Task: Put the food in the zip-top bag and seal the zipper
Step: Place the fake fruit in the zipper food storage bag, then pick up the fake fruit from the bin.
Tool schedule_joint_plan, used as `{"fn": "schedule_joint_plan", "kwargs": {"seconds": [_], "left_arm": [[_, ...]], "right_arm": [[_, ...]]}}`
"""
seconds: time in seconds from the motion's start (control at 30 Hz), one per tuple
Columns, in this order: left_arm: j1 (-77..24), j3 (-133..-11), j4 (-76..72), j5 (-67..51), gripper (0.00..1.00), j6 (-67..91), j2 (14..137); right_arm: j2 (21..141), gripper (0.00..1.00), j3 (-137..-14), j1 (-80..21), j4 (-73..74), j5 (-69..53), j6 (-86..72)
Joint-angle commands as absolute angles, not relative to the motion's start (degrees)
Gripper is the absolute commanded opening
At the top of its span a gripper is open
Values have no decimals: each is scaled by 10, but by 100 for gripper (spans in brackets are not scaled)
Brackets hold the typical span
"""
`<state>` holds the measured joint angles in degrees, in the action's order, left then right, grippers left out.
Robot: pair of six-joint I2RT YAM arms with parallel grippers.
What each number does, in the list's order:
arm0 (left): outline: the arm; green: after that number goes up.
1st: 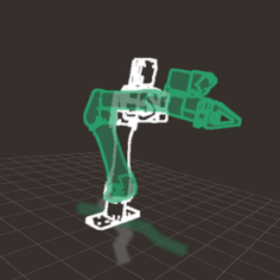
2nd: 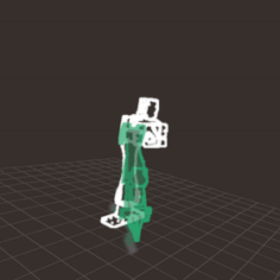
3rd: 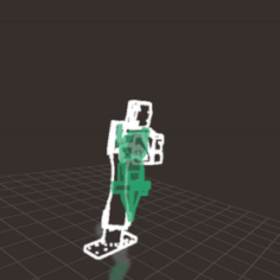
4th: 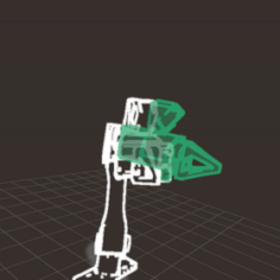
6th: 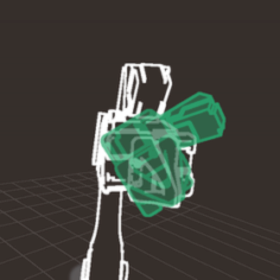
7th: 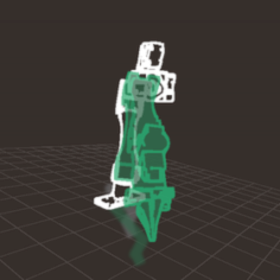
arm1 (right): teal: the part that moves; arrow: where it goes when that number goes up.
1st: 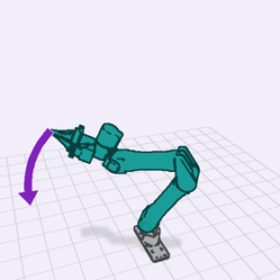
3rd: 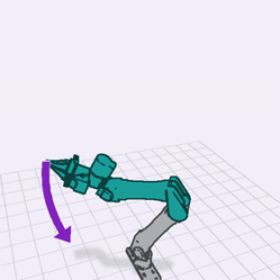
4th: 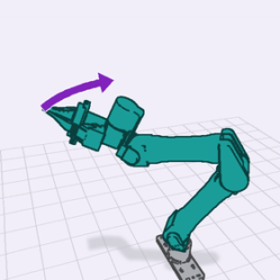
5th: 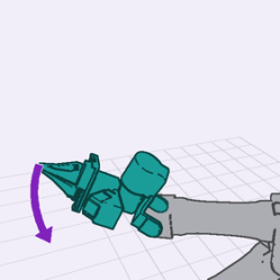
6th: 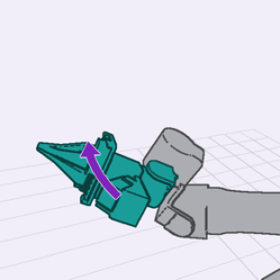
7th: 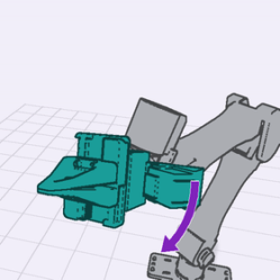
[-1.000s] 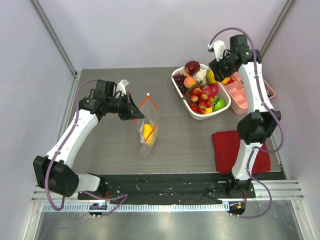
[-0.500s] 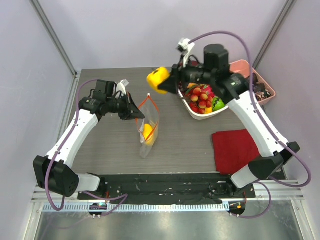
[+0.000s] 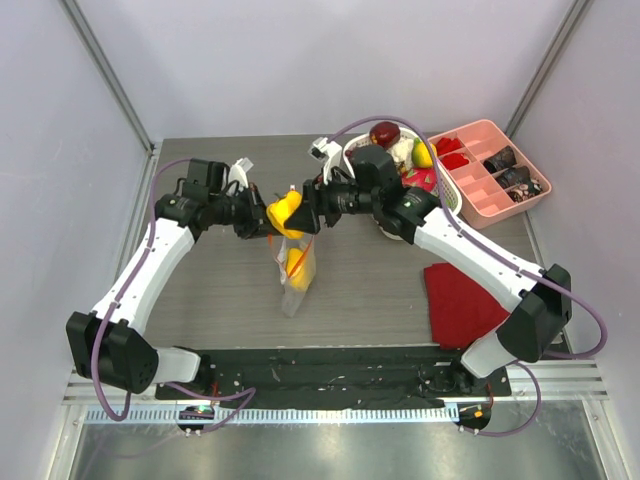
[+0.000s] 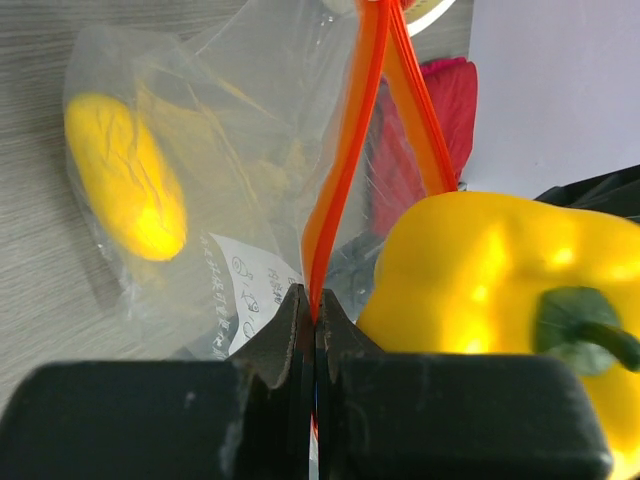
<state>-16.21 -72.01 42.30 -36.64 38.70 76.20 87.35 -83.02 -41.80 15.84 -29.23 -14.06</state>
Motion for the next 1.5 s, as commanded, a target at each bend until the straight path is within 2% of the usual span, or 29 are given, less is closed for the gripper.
{"fn": "schedule_joint_plan", "kwargs": {"seconds": [0.0,0.03,0.1,0.13,0.33,0.37,0.63,0.83,1.13,1.47], "left_arm": [[-163,-727,398,-388,0,392,744],[-162,-726,396,-389,0,393,745],[-162,-726,395,-391,0,396,748],[-162,-726,392,-392,0,396,748],[-162,-728,394,-389,0,397,751],[-162,-728,395,-386,0,396,750],[-162,-727,397,-383,0,393,749],[-162,-728,400,-385,0,388,744],[-162,-729,403,-385,0,384,739],[-161,-729,406,-380,0,381,742]], "right_arm": [[854,36,-831,-432,182,-253,-111],[854,49,-835,-436,192,-250,-90],[855,55,-847,-446,223,-239,-70],[855,66,-850,-449,231,-234,-62],[855,92,-876,-451,261,-217,-40],[855,94,-884,-451,263,-212,-28],[856,98,-971,-416,290,-174,-4],[889,98,-1020,-252,315,-208,-33],[973,98,-1039,-60,332,-145,51],[1101,100,-1095,-15,296,-100,111]]}}
